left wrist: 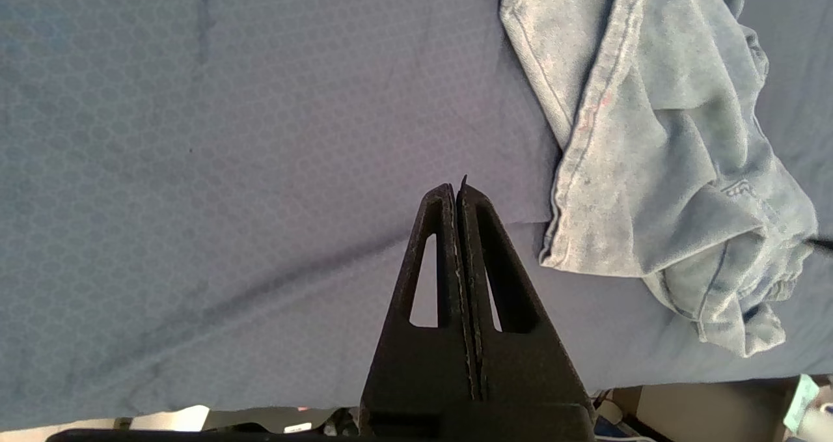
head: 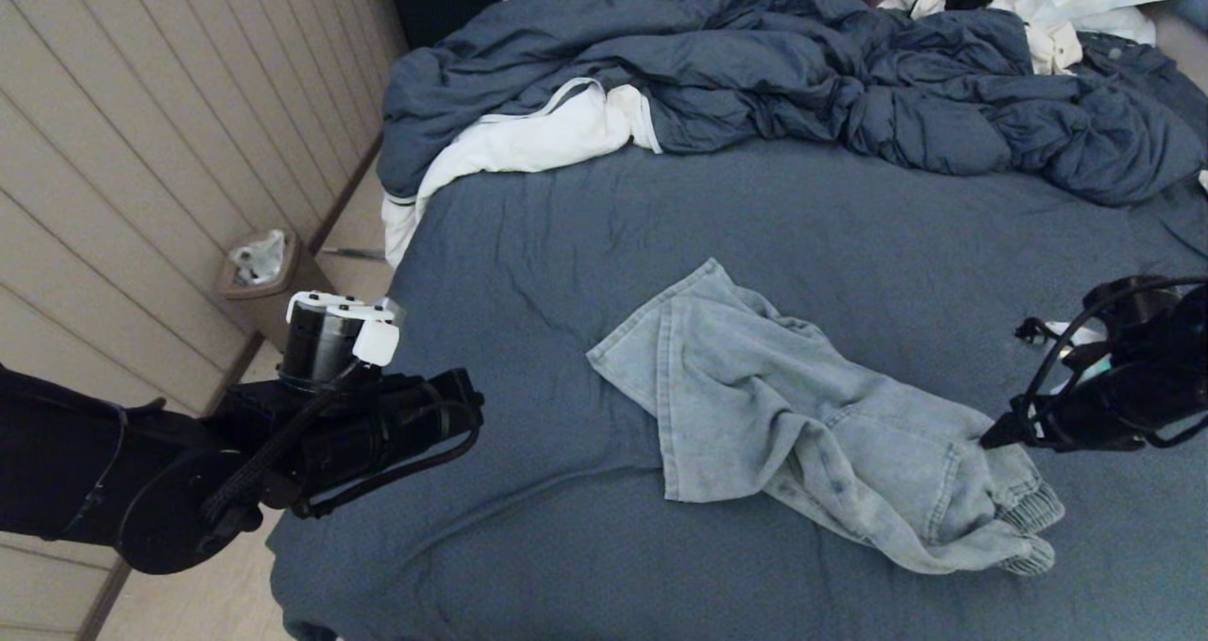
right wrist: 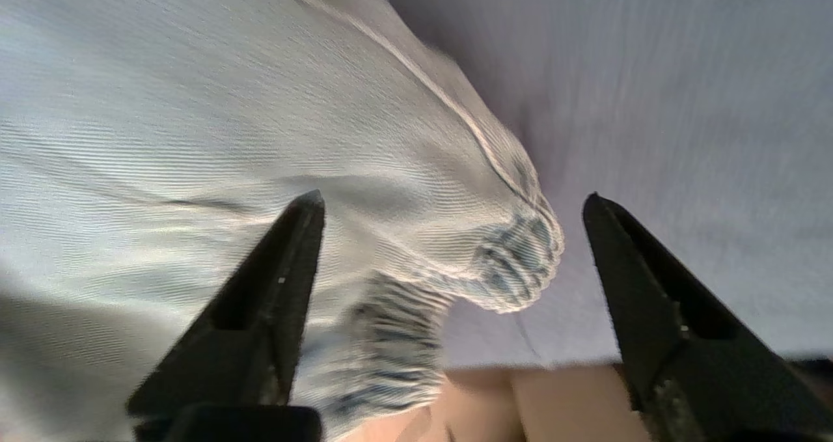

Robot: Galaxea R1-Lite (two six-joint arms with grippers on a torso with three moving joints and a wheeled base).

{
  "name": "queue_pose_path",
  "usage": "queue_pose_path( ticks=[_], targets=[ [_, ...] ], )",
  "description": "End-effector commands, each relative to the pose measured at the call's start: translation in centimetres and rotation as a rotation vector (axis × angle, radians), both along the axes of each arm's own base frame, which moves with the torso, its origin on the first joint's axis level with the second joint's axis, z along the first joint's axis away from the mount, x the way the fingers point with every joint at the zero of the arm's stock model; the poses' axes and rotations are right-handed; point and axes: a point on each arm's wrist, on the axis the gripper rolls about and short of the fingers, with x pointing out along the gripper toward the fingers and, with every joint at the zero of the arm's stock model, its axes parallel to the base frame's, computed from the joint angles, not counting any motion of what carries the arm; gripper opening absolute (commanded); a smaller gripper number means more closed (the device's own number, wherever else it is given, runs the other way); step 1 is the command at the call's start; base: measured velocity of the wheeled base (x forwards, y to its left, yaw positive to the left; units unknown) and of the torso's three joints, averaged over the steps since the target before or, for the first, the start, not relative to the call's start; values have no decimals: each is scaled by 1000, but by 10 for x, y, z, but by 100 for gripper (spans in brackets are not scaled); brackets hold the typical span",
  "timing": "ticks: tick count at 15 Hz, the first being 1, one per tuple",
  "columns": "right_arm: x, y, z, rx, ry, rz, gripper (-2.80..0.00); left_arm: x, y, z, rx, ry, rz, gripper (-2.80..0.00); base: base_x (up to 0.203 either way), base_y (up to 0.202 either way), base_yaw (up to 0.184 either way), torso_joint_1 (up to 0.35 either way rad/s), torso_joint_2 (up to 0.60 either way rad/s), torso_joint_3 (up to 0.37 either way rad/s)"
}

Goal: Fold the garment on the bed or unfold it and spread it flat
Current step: Fold the blue shorts

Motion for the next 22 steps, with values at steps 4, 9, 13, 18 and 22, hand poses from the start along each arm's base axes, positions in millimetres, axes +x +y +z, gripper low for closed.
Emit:
queue_pose_path(
  ticks=[4,9,13,18,22],
  targets=[
    [-16,60,105,51,-338,71,-280,-1,1,3,-8,-8,2,-280,0,0,0,0,0,0],
    [-12,182,133,166,-341,366,-280,-2,1,3,-8,-9,2,-280,0,0,0,0,0,0],
    [17,272,88,87,-196,472,-280,-1,0,1,-5,-2,0,-280,0,0,0,0,0,0],
    [26,343,26,-71,-63,536,-280,-1,0,-1,-3,3,0,-280,0,0,0,0,0,0],
    [19,368,3,-132,-18,579,0,-2,0,-3,3,10,-5,-280,0,0,0,0,0,0]
  ],
)
